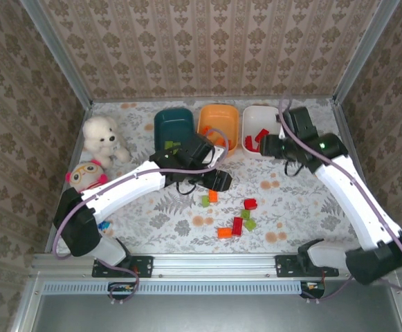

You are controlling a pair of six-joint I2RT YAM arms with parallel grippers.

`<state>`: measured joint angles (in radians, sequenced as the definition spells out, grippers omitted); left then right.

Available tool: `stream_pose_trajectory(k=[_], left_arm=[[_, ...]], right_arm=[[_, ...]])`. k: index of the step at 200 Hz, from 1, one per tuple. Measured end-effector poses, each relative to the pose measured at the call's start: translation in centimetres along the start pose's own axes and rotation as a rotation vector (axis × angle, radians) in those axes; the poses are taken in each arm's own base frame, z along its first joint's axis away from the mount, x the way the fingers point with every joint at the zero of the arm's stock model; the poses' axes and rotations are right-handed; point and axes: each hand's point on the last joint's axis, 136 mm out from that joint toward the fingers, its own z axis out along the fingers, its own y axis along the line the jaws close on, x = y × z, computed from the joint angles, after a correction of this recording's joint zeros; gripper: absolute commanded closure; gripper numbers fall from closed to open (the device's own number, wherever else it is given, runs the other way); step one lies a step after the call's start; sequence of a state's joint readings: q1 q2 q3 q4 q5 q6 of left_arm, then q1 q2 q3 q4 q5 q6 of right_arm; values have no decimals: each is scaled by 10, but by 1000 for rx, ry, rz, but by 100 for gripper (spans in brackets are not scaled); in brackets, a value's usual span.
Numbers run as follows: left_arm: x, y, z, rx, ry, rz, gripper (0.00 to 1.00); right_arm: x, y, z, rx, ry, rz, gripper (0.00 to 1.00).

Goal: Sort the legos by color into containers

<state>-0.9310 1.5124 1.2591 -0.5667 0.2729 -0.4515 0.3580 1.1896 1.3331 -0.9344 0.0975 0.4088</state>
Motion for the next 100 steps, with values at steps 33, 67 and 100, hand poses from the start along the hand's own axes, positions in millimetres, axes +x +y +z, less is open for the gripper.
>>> stream_pose_trajectory(k=[33,67,100], left_arm=[[5,-1,3,-18,15,8,40],[11,-11,20,-42,86,54,39],[34,-34,54,-60,201,165,36]], right_arm=[[32,-15,-18,4,13,38,44],[39,-19,-30,-2,4,71,44],[44,-20,-44,-24,-9,108,43]])
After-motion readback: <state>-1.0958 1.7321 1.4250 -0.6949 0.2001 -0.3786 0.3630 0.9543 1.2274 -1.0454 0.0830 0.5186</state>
